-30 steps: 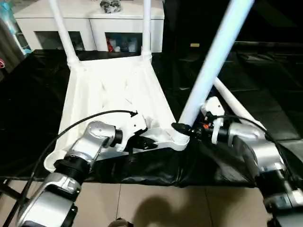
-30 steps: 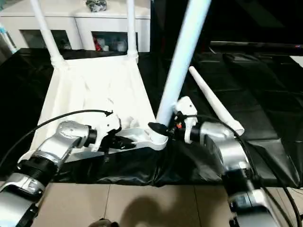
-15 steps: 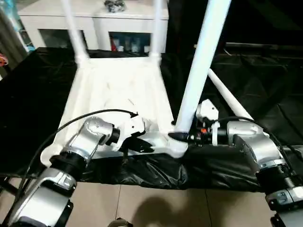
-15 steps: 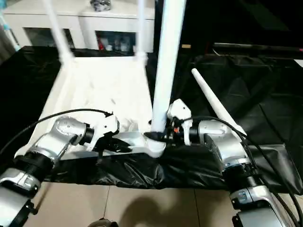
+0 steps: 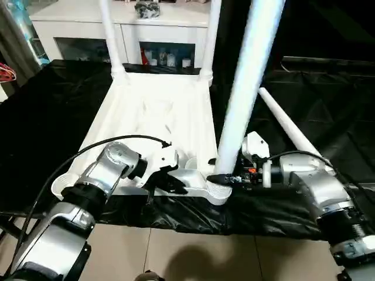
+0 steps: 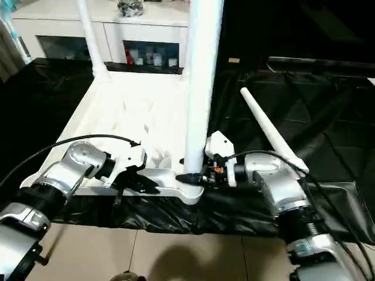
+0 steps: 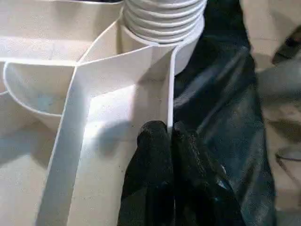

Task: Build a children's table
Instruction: Insert table leg to table base

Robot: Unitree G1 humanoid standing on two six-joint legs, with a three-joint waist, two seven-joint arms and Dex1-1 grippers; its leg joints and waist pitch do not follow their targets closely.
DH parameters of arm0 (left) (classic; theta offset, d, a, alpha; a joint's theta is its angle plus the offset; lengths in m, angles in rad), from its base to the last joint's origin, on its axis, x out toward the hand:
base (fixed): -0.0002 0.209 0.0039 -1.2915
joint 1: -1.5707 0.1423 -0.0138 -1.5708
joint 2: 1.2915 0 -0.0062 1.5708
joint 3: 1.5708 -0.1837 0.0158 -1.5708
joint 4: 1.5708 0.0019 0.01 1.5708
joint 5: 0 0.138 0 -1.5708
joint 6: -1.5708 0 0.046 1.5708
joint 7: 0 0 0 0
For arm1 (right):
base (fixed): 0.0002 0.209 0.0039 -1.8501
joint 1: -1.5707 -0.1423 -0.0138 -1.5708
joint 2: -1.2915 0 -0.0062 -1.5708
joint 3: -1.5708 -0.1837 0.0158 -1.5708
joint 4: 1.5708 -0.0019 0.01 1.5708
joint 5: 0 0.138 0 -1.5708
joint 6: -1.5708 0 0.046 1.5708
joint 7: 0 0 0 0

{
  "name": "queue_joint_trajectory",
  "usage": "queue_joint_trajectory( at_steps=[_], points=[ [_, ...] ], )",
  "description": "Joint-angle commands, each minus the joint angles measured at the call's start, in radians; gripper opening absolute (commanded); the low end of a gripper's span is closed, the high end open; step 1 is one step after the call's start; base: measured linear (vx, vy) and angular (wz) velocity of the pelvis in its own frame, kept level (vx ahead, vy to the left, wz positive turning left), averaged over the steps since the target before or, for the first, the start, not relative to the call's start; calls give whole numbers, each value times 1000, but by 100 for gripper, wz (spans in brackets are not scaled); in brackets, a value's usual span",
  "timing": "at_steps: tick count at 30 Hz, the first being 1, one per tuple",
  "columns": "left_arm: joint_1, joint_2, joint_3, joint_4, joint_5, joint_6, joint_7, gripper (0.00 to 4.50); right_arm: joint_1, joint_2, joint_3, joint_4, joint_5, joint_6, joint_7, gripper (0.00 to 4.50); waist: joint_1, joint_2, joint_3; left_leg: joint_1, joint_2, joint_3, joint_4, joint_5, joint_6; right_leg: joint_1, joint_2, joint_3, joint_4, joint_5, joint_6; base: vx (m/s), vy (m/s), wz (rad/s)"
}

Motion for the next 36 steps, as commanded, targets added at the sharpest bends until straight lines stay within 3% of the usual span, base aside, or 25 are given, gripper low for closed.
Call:
queue_joint_trajectory(
  at_steps=[1,2,3,4,5,6,7,10,11,12,13,15,17,19,21,22,23,31,32,33,36],
  points=[
    [-35,-32,66,-55,-28,42,96,0,23,42,32,147,-88,31,-133,188,-12,2,-28,40,58,-51,-80,-574,-83,-11,-99,46,-114,-578,-163,-52,1,-8],
    [-30,-38,75,-67,-30,54,118,0,10,56,17,174,-89,33,-173,188,-24,-4,-25,36,54,-62,-85,-618,-97,-6,-98,34,-120,-663,-120,-55,12,-16],
    [-25,-40,79,-79,-29,63,133,0,1,66,7,194,-90,35,-202,188,-24,-4,-25,36,54,-62,-85,-618,-97,-6,-98,34,-120,-663,-120,-35,29,-23],
    [-23,-41,81,-84,-28,67,139,0,-2,70,3,202,-90,36,-214,188,-35,-8,-26,29,53,-70,-91,-636,-103,1,-98,25,-119,-672,-100,-35,29,-23],
    [-7,-45,86,-118,-21,93,174,0,-22,89,-12,243,-95,35,-270,188,-47,-3,-27,23,55,-80,-98,-664,-112,2,-99,22,-117,-639,-104,-30,39,-24],
    [3,-46,87,-138,-16,108,194,0,-33,100,-19,267,-99,35,-303,188,-51,0,-26,25,54,-82,-99,-682,-115,-1,-97,22,-119,-628,-107,-34,45,-21],
    [19,-50,90,-176,-12,137,222,0,-48,115,-30,300,-98,43,-344,188,-62,2,-28,22,55,-88,-104,-709,-120,5,-96,18,-114,-581,-122,-34,45,-21],
    [37,-59,98,-218,-6,178,261,0,-65,132,-39,336,-99,52,-387,188,-71,8,-27,25,51,-87,-106,-735,-117,6,-91,12,-121,-526,-126,-15,43,-21],
    [37,-59,98,-218,-6,178,261,0,-65,132,-39,336,-99,52,-387,188,-77,3,-26,25,50,-84,-106,-720,-112,5,-91,13,-123,-488,-144,0,0,0],
    [63,-82,109,-280,3,238,317,0,-90,155,-53,391,-97,62,-440,188,-75,8,-25,30,49,-82,-103,-720,-111,-1,-93,16,-124,-490,-146,0,0,0],
    [91,-109,120,-348,13,298,376,0,-120,184,-71,453,-89,77,-495,188,-84,7,-22,35,53,-78,-103,-725,-119,-8,-94,20,-119,-474,-171,0,0,0],
    [91,-109,120,-348,13,298,376,0,-120,184,-71,453,-89,77,-495,188,-87,7,-18,36,49,-80,-99,-730,-113,-6,-92,13,-126,-504,-162,0,0,0],
    [132,-144,95,-446,48,364,444,0,-165,228,-95,542,-88,85,-556,188,-98,5,-23,23,49,-84,-102,-714,-107,3,-91,12,-120,-491,-153,0,0,0],
    [140,-151,84,-467,53,381,460,0,-181,242,-98,568,-91,81,-566,188,-101,5,-24,28,46,-81,-97,-717,-102,-3,-92,13,-124,-501,-152,0,0,0],
    [137,-150,76,-470,55,390,478,0,-203,259,-98,590,-93,72,-570,188,-103,-4,-23,28,43,-77,-94,-695,-86,-5,-90,14,-130,-511,-150,0,0,0],
    [137,-150,76,-470,55,390,478,0,-203,259,-98,590,-93,72,-570,188,-101,-1,-24,28,43,-77,-93,-686,-83,-6,-91,15,-128,-509,-151,0,0,0],
    [130,-142,81,-460,55,387,485,0,-210,266,-96,596,-93,68,-566,188,-98,-6,-24,29,42,-73,-92,-665,-75,-9,-89,17,-131,-503,-151,0,0,0],
    [142,-130,95,-501,59,427,497,0,-235,278,-101,637,-101,31,-549,188,-101,2,-22,33,44,-74,-95,-709,-84,-14,-83,15,-128,-479,-153,0,0,0],
    [142,-129,95,-503,58,427,496,0,-241,278,-104,645,-102,27,-547,188,-101,7,-22,36,43,-73,-94,-714,-86,-16,-84,16,-128,-478,-156,0,0,0],
    [142,-129,95,-503,58,427,496,0,-241,278,-104,645,-102,27,-547,188,-102,4,-21,35,42,-73,-93,-711,-82,-16,-84,15,-131,-485,-153,0,0,0],
    [135,-125,93,-494,47,416,485,0,-252,279,-119,655,-102,8,-540,261,-100,6,-21,40,42,-72,-92,-711,-81,-17,-83,16,-132,-491,-153,0,0,0]
  ],
)
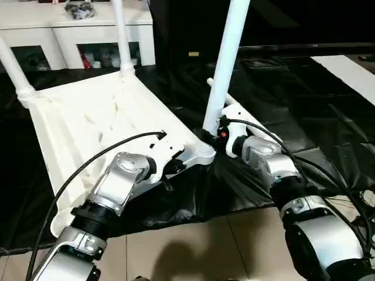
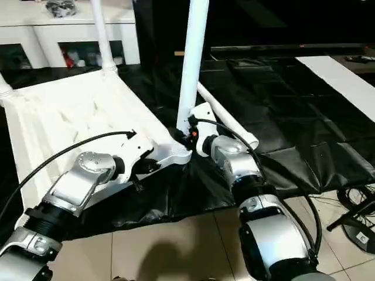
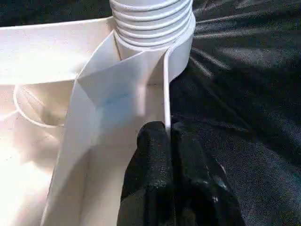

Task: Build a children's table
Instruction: Insert table leg to table base

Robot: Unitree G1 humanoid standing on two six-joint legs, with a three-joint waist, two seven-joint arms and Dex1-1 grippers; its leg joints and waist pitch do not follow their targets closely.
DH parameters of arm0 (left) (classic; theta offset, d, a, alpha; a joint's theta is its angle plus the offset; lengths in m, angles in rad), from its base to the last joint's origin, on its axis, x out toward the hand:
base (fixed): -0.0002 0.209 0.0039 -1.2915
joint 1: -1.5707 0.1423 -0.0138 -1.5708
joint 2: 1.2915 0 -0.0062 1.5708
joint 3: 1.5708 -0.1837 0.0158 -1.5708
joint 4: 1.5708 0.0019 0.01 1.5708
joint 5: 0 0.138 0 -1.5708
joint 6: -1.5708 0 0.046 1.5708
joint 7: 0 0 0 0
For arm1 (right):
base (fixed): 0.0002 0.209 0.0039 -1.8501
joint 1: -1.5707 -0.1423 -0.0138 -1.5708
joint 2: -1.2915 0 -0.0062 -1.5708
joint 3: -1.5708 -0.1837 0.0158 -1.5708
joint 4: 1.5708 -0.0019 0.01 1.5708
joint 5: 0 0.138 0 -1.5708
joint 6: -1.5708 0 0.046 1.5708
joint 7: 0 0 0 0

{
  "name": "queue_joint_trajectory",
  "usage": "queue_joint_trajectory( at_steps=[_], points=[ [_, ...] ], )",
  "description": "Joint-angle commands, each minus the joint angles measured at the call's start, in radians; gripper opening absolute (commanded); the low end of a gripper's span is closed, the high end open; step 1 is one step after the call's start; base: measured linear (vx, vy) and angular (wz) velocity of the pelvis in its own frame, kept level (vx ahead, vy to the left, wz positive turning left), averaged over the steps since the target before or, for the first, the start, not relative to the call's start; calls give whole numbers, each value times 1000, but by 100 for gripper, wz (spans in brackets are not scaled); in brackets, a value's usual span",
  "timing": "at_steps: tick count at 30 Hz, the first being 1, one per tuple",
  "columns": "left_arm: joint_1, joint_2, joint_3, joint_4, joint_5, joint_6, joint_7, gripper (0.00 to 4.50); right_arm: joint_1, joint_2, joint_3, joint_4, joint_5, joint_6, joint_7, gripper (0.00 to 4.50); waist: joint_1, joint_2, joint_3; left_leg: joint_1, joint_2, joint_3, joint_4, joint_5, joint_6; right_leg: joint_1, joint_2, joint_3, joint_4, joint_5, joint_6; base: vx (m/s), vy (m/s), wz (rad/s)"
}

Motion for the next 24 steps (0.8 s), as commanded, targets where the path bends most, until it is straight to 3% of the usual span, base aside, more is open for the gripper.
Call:
queue_joint_trajectory(
  at_steps=[1,3,5,7,10,13,15,17,18,21,24],
  points=[
    [-35,-16,-5,-74,-38,-36,-34,0,59,11,12,128,-35,56,-11,261,5,18,-38,30,55,-40,-87,-701,-70,1,-70,45,-97,-487,-148,0,0,0],
    [-42,-13,-4,-64,-44,-43,-42,0,52,8,6,127,-29,44,6,287,7,17,-39,30,56,-38,-87,-688,-66,1,-71,48,-98,-467,-158,0,0,0],
    [-51,-7,-3,-52,-51,-62,-55,0,45,2,2,118,-23,15,39,301,17,16,-47,18,56,-27,-85,-584,-46,11,-71,55,-83,-353,-198,0,0,0],
    [-50,0,-4,-51,-56,-75,-68,0,41,-3,-1,109,-17,2,63,313,21,15,-47,14,56,-24,-84,-547,-35,15,-71,56,-81,-331,-206,0,0,0],
    [-50,7,-6,-52,-61,-82,-84,0,38,-12,-10,95,-6,-13,98,335,36,10,-58,8,57,-14,-78,-421,-8,25,-71,57,-70,-228,-229,0,0,0],
    [-45,22,-19,-47,-68,-116,-121,0,49,-34,-15,58,-7,-54,150,361,45,7,-65,3,57,-6,-68,-324,27,25,-67,56,-60,-160,-251,0,0,0],
    [-40,30,-28,-39,-74,-146,-147,0,61,-49,-19,40,-6,-76,179,369,56,11,-69,0,59,-3,-63,-274,42,26,-66,54,-55,-111,-261,0,0,0],
    [-35,33,-31,-26,-84,-173,-175,0,80,-69,-15,15,-1,-82,237,369,67,16,-74,-4,62,0,-56,-196,61,32,-61,48,-39,-5,-284,0,0,0],
    [-35,34,-31,-25,-85,-174,-178,0,82,-71,-14,12,-1,-82,242,369,71,14,-75,-8,62,1,-53,-169,71,35,-58,46,-34,30,-288,0,0,0],
    [-35,46,-41,-4,-96,-222,-229,0,109,-101,-3,-25,0,-86,303,369,83,17,-74,-5,63,4,-50,-166,76,34,-59,43,-36,14,-289,0,0,0],
    [-42,66,-53,20,-111,-265,-298,0,138,-136,13,-75,-2,-110,381,369,90,21,-71,-2,67,3,-54,-214,55,31,-57,43,-39,-46,-280,0,0,0]
  ],
)
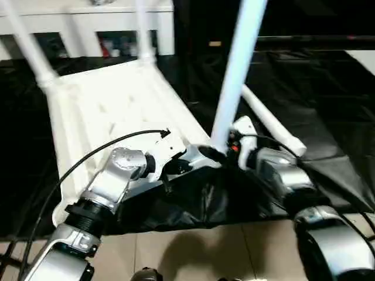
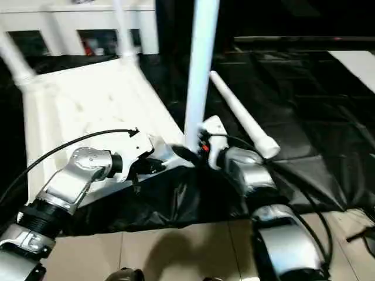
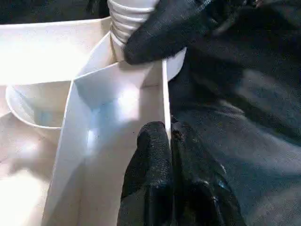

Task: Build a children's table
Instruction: Insert table leg to table base, then rotate leg to tighten

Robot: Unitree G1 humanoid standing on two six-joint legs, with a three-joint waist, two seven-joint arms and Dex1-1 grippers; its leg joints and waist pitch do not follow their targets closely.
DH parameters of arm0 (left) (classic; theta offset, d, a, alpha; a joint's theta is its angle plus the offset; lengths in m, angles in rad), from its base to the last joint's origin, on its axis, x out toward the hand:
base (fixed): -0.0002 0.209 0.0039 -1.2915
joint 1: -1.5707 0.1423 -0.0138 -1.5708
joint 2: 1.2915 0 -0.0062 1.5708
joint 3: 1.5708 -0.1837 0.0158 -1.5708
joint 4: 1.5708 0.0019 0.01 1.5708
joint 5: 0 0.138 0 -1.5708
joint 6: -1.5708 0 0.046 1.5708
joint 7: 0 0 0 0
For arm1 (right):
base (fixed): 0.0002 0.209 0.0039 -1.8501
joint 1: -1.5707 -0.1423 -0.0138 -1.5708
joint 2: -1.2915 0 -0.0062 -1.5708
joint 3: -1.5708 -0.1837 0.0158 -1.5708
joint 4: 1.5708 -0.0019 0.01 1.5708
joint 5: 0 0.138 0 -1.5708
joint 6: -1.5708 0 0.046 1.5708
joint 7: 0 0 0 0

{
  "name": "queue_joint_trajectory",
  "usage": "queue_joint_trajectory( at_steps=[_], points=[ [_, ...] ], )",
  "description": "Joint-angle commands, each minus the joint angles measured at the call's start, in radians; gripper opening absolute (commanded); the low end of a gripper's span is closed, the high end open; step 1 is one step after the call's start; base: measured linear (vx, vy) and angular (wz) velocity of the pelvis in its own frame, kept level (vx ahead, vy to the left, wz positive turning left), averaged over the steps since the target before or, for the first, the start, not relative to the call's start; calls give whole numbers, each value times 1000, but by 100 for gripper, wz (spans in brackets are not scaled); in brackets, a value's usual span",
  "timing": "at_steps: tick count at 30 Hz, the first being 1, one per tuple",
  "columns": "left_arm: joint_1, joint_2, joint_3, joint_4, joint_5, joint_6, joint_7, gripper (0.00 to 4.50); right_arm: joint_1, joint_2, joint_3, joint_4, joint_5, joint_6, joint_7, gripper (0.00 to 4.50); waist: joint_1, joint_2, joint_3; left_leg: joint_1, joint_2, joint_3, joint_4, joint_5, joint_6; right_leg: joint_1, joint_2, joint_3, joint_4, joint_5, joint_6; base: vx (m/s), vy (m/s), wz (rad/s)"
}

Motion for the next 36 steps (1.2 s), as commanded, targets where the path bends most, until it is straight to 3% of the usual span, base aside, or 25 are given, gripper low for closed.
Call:
queue_joint_trajectory(
  at_steps=[1,2,5,7,8,11,15,18,23,31,34,36],
  points=[
    [-27,-3,-28,-15,-39,-59,-73,0,15,-19,17,-44,-3,-20,55,369,-1,9,-79,28,52,-7,-55,-228,56,53,-60,49,-48,-120,-246,0,0,0],
    [-31,8,-35,0,-39,-71,-100,0,23,-31,20,-59,-2,-25,84,369,-2,14,-78,31,52,-7,-58,-264,38,51,-61,51,-51,-155,-240,0,0,0],
    [-38,20,-45,17,-47,-94,-157,0,39,-54,32,-87,-5,-25,143,369,-3,14,-78,28,52,-8,-58,-276,28,55,-62,51,-51,-171,-235,0,0,0],
    [-42,28,-49,28,-55,-111,-196,0,52,-69,42,-117,-3,-16,186,369,0,18,-79,34,52,-5,-55,-271,34,51,-62,53,-51,-164,-234,0,0,0],
    [-45,38,-57,35,-59,-120,-233,0,66,-82,52,-146,2,-8,223,369,4,14,-82,29,51,-5,-53,-247,42,56,-62,53,-46,-136,-238,0,0,0],
    [-50,49,-65,52,-59,-142,-264,0,84,-97,69,-184,6,-1,264,369,10,14,-83,30,51,-5,-50,-218,53,55,-62,52,-42,-107,-245,0,0,0],
    [-61,65,-81,83,-50,-167,-303,0,97,-107,83,-205,0,-10,289,330,15,14,-82,29,52,-5,-50,-225,54,54,-63,51,-43,-129,-244,0,0,0],
    [-64,66,-81,93,-48,-175,-314,0,104,-108,84,-218,-1,-7,296,302,14,13,-79,30,53,-8,-54,-274,31,53,-66,52,-49,-202,-231,0,0,0],
    [-69,67,-87,121,-37,-201,-327,0,122,-105,97,-251,-4,9,311,285,14,11,-78,30,52,-9,-54,-290,21,52,-67,54,-52,-238,-217,0,0,0],
    [-76,42,-64,163,-34,-215,-261,0,141,-94,100,-277,-1,43,289,281,15,11,-77,31,52,-8,-52,-294,16,50,-67,54,-50,-246,-218,0,0,0],
    [-105,-18,-14,211,-27,-176,-110,0,128,-38,67,-220,-29,61,104,280,12,9,-73,37,51,-10,-55,-336,-4,45,-70,55,-59,-324,-203,0,0,0],
    [-117,-46,4,223,-25,-156,-49,0,111,3,44,-169,-46,61,-27,280,1,6,-72,29,50,-17,-59,-340,-21,49,-76,54,-60,-373,-179,0,0,0]
  ],
)
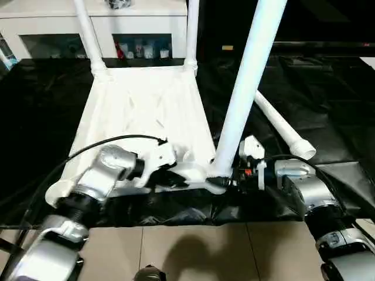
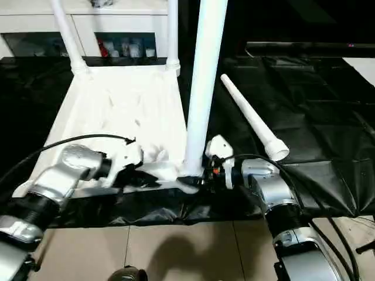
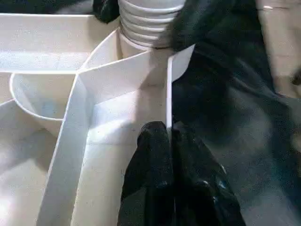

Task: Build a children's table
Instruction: Rotate leg to tighten

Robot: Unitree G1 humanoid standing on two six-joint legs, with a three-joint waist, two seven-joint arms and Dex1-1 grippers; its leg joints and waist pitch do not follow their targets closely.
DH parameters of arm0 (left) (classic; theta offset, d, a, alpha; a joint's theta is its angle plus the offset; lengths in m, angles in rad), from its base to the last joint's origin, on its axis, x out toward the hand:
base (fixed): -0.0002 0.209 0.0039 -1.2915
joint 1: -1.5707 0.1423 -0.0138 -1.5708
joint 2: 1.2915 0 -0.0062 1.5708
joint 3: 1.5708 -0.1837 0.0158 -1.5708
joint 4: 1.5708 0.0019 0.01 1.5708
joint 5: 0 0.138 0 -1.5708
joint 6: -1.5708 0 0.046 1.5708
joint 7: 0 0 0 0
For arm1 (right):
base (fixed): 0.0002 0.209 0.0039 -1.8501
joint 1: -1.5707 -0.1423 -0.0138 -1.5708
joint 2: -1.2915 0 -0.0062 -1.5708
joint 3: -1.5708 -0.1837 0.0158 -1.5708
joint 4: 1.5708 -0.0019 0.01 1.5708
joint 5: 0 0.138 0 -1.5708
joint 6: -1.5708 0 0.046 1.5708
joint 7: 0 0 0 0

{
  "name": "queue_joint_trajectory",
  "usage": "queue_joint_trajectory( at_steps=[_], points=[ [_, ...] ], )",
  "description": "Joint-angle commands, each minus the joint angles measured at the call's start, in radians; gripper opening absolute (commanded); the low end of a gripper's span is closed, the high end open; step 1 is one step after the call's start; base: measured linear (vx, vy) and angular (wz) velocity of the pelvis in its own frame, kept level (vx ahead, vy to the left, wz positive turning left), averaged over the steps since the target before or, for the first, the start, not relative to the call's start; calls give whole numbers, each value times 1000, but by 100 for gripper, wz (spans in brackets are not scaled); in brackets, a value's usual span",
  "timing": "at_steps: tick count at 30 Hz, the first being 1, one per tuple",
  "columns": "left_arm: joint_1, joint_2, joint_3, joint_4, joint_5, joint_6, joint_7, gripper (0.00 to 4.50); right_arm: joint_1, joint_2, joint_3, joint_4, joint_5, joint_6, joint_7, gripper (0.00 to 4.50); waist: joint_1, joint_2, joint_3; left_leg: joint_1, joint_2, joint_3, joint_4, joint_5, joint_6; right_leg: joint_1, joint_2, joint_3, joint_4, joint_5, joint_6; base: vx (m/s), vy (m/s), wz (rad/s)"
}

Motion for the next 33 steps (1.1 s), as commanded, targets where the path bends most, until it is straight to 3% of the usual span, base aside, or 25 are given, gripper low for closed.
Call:
queue_joint_trajectory(
  at_steps=[1,2,3,4,8,10,12,14,17,19,20,24,27,33],
  points=[
    [-42,-55,16,-5,-3,22,95,0,-23,67,1,70,-30,17,-163,280,-15,-3,-72,23,42,-24,-79,-359,-27,42,-71,46,-81,-399,-172,0,0,0],
    [-49,-88,28,-4,11,50,174,0,-38,122,-11,121,-46,9,-298,280,-20,-1,-72,22,44,-26,-80,-363,-34,41,-73,47,-78,-399,-172,0,0,0],
    [-49,-91,29,-5,12,54,182,0,-41,128,-14,128,-46,9,-313,279,-35,2,-69,23,42,-28,-82,-385,-46,38,-72,46,-82,-416,-170,0,0,0],
    [-48,-108,35,-11,16,72,217,0,-53,156,-25,155,-44,9,-377,279,-39,3,-70,24,42,-30,-81,-394,-50,39,-73,45,-82,-423,-168,0,0,0],
    [-35,-174,52,-49,26,134,337,0,-105,240,-63,253,-42,-19,-591,279,-59,2,-70,25,37,-27,-77,-394,-35,36,-70,46,-89,-412,-166,0,0,0],
    [-26,-185,46,-62,30,136,348,0,-113,253,-68,268,-40,-31,-600,279,-61,1,-71,25,37,-26,-77,-389,-28,35,-68,47,-88,-395,-171,0,0,0],
    [-13,-197,36,-74,37,133,354,0,-122,268,-76,282,-41,-42,-589,335,-61,-3,-75,20,38,-23,-75,-354,-10,40,-66,48,-80,-325,-186,0,0,0],
    [-3,-196,18,-78,43,114,341,0,-137,275,-97,298,-36,-53,-575,349,-61,-8,-76,18,36,-17,-73,-320,10,42,-64,49,-78,-275,-202,0,0,0],
    [5,-187,8,-89,43,103,318,0,-145,263,-89,304,-43,-67,-568,378,-58,-13,-76,17,37,-17,-72,-299,20,44,-67,48,-78,-287,-198,0,0,0],
    [12,-176,1,-99,38,90,294,0,-150,249,-76,305,-56,-79,-556,378,-56,-11,-75,17,38,-17,-72,-293,22,43,-68,48,-76,-295,-196,0,0,0],
    [22,-162,-10,-109,30,60,253,0,-151,229,-64,297,-63,-88,-513,378,-54,-19,-76,17,39,-16,-72,-282,28,43,-67,49,-76,-290,-195,0,0,0],
    [39,-113,-30,-122,2,20,115,0,-115,146,-15,226,-70,-111,-268,378,-42,-16,-77,16,41,-13,-69,-258,46,45,-66,49,-69,-255,-199,0,0,0],
    [37,-99,-32,-119,-4,17,82,0,-98,118,-5,199,-61,-110,-189,378,-35,-15,-77,16,43,-11,-67,-241,56,46,-65,49,-65,-232,-209,0,0,0],
    [30,-58,-29,-109,-28,-5,-24,0,-52,34,33,117,-27,-97,62,378,-16,-11,-78,20,46,-11,-67,-250,56,42,-64,49,-65,-245,-217,0,0,0]
  ],
)
